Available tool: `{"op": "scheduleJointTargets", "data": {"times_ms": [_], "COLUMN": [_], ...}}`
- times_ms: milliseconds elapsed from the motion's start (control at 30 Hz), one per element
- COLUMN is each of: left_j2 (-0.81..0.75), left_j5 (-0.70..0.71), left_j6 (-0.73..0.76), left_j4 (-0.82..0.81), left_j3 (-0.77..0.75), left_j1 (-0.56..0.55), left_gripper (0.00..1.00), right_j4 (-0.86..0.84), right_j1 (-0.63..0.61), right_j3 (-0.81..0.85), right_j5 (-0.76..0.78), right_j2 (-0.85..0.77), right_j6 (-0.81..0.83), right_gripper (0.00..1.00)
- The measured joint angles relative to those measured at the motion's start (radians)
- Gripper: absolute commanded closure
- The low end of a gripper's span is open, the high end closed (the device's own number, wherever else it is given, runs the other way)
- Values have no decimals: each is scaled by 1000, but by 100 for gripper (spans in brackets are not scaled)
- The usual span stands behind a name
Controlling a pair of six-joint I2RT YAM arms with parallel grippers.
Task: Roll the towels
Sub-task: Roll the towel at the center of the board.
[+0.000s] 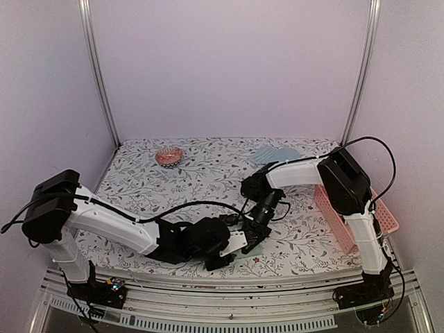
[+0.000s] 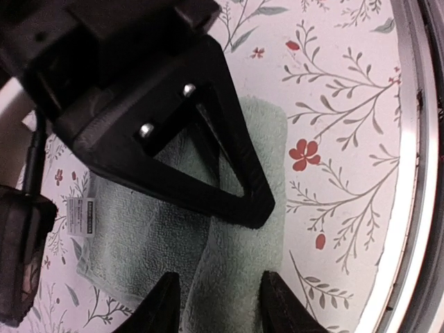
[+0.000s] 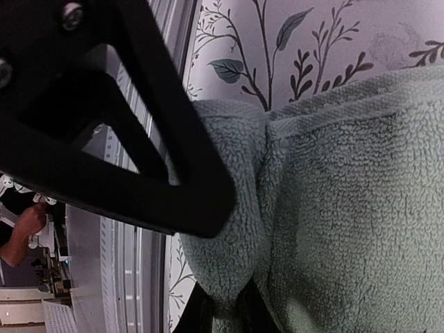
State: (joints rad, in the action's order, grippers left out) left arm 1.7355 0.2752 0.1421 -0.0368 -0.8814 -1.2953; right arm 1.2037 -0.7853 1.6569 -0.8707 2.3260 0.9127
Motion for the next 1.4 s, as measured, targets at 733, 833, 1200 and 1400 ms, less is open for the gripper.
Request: {"op": "scheduleJointTargets", "data": {"times_ms": [733,833,1200,1400], "left_j2": [92,92,116,210], "left_j5": [-125,-180,-588,-808], "left_j6": [74,52,-105,-182], "left_j4": [126,142,194,245], "left_j3": [-115,-118,-157,-248], "left_j1": [5,22,221,296], "left_gripper": [100,100,99,99], "right_j4": [-2,-44,-420,-536], "right_j1": [45,101,115,-40], "right_j3": [-95,-138,-470,-602], "right_j5": [48,56,317,435], "right_j2": [-165,-298,-730,-785], "right_j6": [-33,-52,-203,-163], "right_gripper": [60,61,62,58]}}
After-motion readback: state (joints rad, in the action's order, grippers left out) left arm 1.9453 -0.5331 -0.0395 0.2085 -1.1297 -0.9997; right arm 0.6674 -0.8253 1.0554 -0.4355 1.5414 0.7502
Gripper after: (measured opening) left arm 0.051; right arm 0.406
